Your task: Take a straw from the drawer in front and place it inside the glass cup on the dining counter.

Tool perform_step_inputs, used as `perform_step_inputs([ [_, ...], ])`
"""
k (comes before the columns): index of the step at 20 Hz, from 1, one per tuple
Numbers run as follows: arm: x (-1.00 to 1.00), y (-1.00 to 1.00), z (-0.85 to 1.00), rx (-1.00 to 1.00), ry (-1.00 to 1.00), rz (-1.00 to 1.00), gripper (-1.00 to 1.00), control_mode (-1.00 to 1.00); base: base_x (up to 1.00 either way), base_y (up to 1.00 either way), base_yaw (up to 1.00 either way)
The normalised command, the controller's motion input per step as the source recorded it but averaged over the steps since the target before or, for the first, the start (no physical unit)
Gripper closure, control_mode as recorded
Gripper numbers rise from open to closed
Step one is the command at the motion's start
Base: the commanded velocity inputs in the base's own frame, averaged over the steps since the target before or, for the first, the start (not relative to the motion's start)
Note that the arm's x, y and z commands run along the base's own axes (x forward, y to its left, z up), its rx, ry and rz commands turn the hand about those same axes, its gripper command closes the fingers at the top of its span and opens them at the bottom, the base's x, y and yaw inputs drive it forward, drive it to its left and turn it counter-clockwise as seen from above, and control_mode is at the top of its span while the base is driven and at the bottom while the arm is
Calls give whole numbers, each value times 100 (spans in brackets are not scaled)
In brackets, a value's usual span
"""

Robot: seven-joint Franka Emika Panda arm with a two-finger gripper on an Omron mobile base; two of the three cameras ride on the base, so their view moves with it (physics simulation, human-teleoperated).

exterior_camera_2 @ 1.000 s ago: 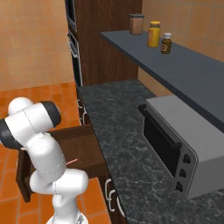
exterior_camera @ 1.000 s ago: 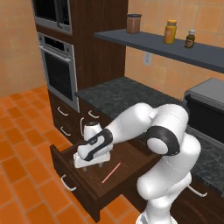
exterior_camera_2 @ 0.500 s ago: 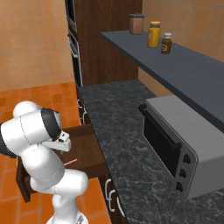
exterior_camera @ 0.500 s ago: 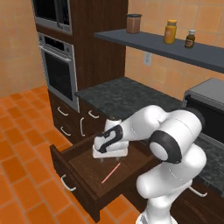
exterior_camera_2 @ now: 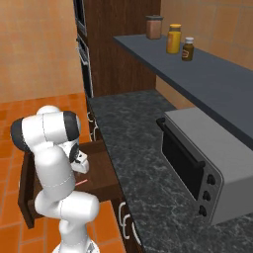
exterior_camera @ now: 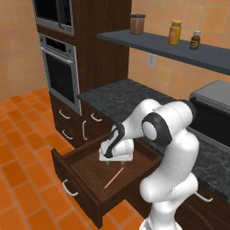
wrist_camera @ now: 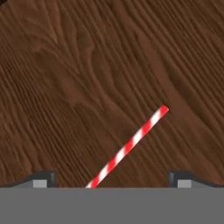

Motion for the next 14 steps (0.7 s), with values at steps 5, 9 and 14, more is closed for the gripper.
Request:
perform_step_inputs([
  [5,0,-19,-21,-6,0,-15,-100,-100,0,0,0],
  [9,0,-30,-20,0,0,-13,-100,-100,0,0,0],
  [14,-6,-7,-29,0,0,-9,-100,-100,0,0,0],
])
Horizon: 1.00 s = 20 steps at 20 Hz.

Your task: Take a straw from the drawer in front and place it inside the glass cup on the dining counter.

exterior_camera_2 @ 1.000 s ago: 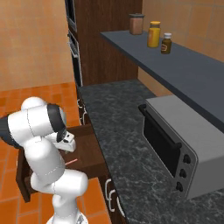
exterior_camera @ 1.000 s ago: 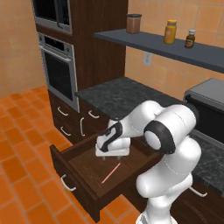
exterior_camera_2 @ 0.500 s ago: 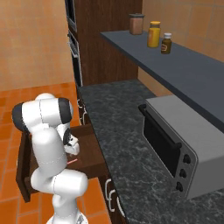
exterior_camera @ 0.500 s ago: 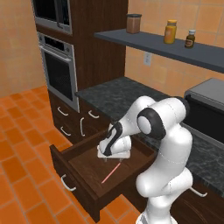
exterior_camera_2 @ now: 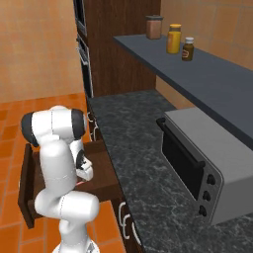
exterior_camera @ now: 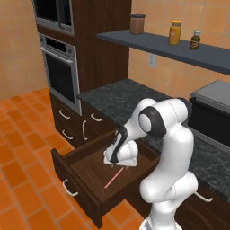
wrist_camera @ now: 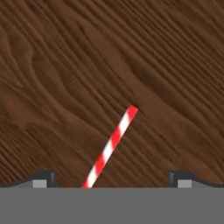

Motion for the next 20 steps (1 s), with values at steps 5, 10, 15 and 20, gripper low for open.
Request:
perform_step_inputs([
  [5,12,0,-30,0,0,-7,-100,-100,0,0,0],
  [10,21,0,-31,0,0,-5,-100,-100,0,0,0],
  [15,4,0,-33,0,0,-3,-100,-100,0,0,0],
  [20,-1,0,-28,0,0,-2,100,-100,0,0,0],
])
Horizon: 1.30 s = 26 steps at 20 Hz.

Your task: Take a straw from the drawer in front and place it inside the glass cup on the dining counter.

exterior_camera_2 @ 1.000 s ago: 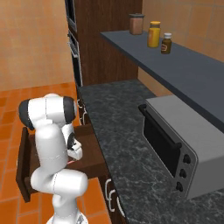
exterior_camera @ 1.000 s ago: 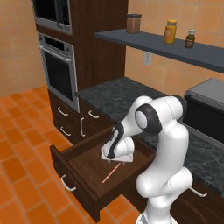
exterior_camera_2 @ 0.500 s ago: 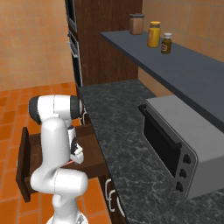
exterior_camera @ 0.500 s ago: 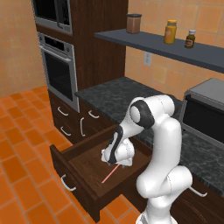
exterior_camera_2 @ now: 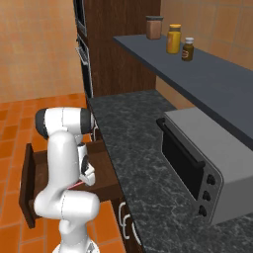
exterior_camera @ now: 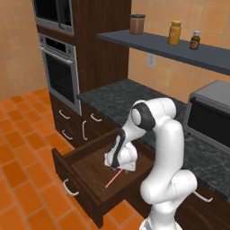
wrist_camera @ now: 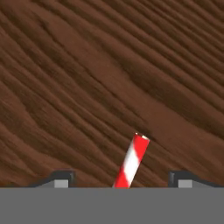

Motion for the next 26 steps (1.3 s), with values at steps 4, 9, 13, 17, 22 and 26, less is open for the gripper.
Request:
perform_step_inputs([
  [4,-3,0,-32,0,0,-2,100,-100,0,0,0],
  [9,0,2,-28,0,0,-2,100,-100,0,0,0],
  [13,0,22,-10,0,0,0,100,-100,0,0,0],
  [17,0,30,0,0,0,0,100,-100,0,0,0],
  [22,2,17,19,0,-1,0,100,-100,0,0,0],
  [26,-12,0,100,5,-19,0,100,-100,0,0,0],
])
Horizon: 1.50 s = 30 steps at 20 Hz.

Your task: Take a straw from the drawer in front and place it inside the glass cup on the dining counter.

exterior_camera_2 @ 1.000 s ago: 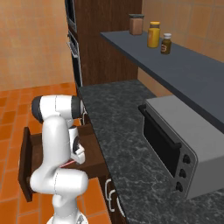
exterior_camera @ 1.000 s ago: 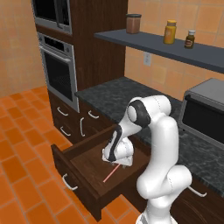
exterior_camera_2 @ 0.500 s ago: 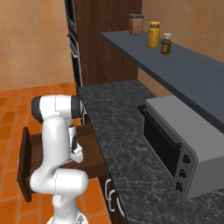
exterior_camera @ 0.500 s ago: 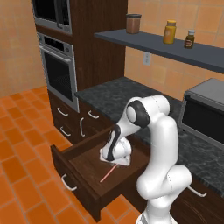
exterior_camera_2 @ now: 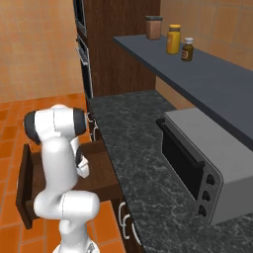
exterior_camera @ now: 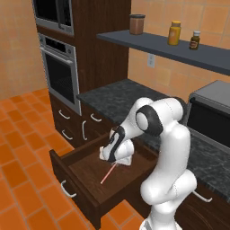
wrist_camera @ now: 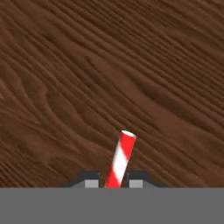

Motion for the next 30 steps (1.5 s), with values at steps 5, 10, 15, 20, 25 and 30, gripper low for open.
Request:
perform_step_inputs([
  [5,0,0,100,9,-11,0,100,-100,0,0,0],
  [10,0,0,100,5,0,0,100,-100,0,0,0],
  [15,1,0,100,0,-1,1,100,-100,0,0,0],
  [20,-3,0,100,-12,-16,8,100,-100,0,0,0],
  [25,-41,-6,100,-11,-26,12,100,-100,0,0,0],
  [30,-63,-27,82,0,-20,10,100,-100,0,0,0],
])
